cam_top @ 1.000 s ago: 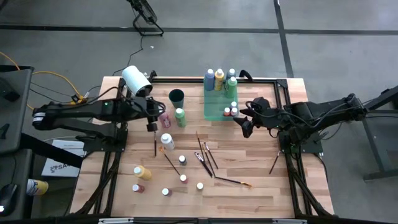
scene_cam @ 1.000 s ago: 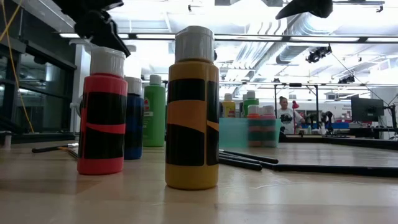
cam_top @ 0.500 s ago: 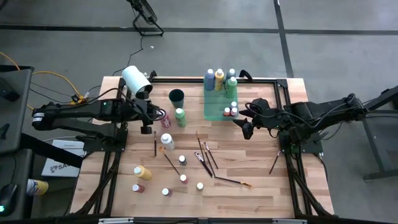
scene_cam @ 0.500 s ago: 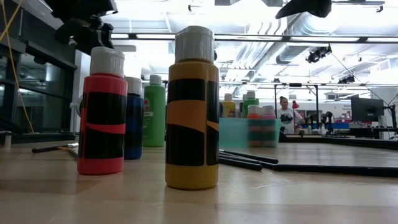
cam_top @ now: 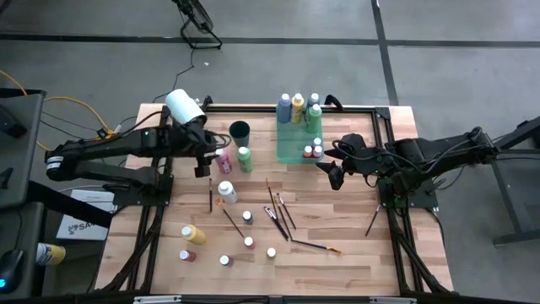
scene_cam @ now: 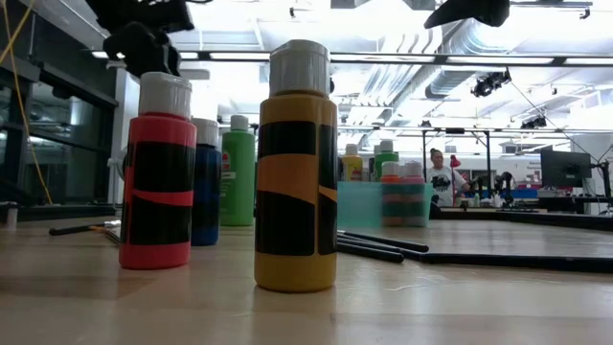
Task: Pick & Place Paint Supplies
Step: Put the pink big paint bottle into the green bin
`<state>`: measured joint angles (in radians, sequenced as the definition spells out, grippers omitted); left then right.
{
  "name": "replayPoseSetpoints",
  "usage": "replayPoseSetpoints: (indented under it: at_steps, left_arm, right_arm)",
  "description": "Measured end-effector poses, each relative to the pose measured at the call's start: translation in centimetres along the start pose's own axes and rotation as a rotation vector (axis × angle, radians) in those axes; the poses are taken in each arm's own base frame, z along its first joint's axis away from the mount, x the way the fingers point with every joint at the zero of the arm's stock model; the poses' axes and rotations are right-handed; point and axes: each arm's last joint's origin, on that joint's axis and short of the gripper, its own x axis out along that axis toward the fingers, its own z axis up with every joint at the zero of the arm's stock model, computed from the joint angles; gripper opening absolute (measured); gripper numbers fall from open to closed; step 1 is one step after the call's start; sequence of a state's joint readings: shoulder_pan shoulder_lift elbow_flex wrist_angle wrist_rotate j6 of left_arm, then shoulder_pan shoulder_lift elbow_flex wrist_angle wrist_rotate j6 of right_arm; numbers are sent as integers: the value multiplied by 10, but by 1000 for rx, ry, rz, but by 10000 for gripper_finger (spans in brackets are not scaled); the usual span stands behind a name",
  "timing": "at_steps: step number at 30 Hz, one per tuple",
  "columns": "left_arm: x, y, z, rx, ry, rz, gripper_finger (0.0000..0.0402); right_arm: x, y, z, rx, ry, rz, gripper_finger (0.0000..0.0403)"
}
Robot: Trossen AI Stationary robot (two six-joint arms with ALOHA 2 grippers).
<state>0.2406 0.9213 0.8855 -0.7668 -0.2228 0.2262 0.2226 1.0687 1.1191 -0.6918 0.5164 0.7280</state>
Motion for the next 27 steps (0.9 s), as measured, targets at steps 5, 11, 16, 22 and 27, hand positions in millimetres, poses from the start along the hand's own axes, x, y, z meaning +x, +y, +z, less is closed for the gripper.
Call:
replayPoseSetpoints:
  at_steps: [5,11,16,22,27]
  left_arm:
    - [8,4,-3,-5,44,-85,293]
    - [9,4,0,46,21,-62,305]
    - [15,4,-1,62,67,-49,288]
    - [27,1,1,71,97,-80,269]
    - [30,1,1,71,114,-85,257]
  right_arm:
    - [0,0,0,-17,13,15,252]
    - [0,0,0,-18,14,16,252]
    - [0,0,0,-21,14,16,252]
    - [0,0,0,-26,14,16,252]
    - [0,0,0,-26,14,16,252]
